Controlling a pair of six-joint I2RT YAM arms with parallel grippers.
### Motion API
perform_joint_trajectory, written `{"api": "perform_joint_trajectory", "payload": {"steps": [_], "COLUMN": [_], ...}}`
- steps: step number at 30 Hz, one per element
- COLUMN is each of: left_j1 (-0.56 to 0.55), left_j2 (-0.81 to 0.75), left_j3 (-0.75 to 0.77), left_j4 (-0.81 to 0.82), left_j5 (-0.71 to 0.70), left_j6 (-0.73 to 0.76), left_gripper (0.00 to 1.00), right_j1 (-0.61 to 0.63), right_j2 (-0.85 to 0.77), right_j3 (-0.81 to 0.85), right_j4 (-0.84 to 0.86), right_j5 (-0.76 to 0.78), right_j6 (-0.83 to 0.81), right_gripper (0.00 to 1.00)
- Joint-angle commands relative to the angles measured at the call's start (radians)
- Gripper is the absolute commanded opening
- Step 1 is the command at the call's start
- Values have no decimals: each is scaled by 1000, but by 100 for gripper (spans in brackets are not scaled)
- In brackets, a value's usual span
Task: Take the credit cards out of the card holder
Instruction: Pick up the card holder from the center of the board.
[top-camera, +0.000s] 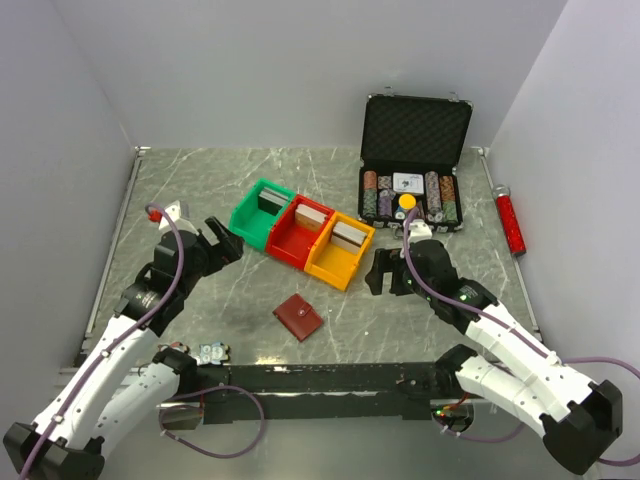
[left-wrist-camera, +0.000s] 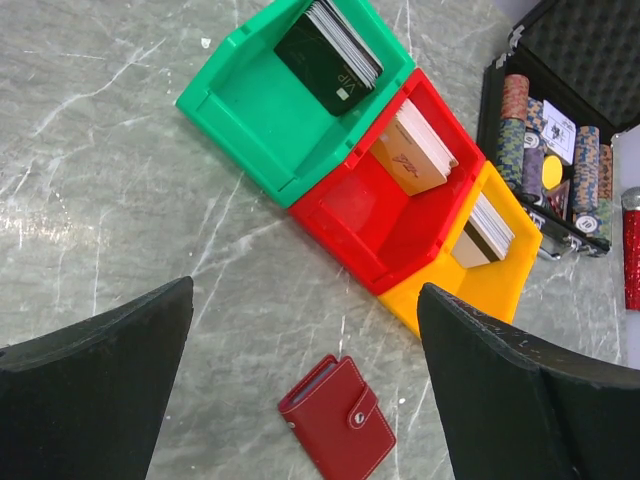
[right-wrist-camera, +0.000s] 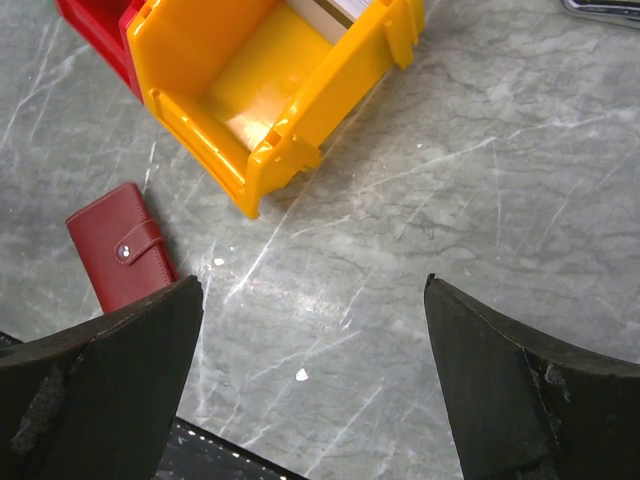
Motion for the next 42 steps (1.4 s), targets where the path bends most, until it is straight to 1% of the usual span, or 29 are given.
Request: {"api": "perform_joint_trajectory", "payload": {"steps": [1,8,13,16,18,20,22,25,29,33,34,42], "left_j1": [1,1,1,1,1,1,1,1,1,1,1,1], "left_j2": [-12,-68,-78,-72,-72,-81,-101,-129,-155,-183,-187,-183], "left_j3": [8,-37,-40,-43,-52,-64,-80,-95,-115,-120,-121,-141], "left_j4": [14,79,79,63,54,56,59,40,13,5,5,17], "left_j5": [-15,43,49,39,40,48,52,42,43,54,54,97], "left_j6": [-23,-3,4,6,-3,-17,-29,-54,-71,-83,-85,-108], "left_gripper": [99,99,99,99,99,99,99,99,99,99,99,99], "right_j1": [15,21,30,91,163,223,286,384,473,495,496,495], "right_j2": [-2,-2,12,22,38,65,101,183,326,436,458,571], "right_j3": [41,42,54,73,93,105,111,123,150,162,165,200], "right_j4": [1,11,11,17,16,22,42,74,115,181,192,244], "right_j5": [-10,-15,-30,-29,-1,-7,-23,-26,-13,-29,-55,-72], "right_j6": [-19,-26,-33,-57,-65,-57,-37,-13,18,56,64,79], "right_gripper": [99,99,98,97,96,95,92,85,81,78,78,74]}}
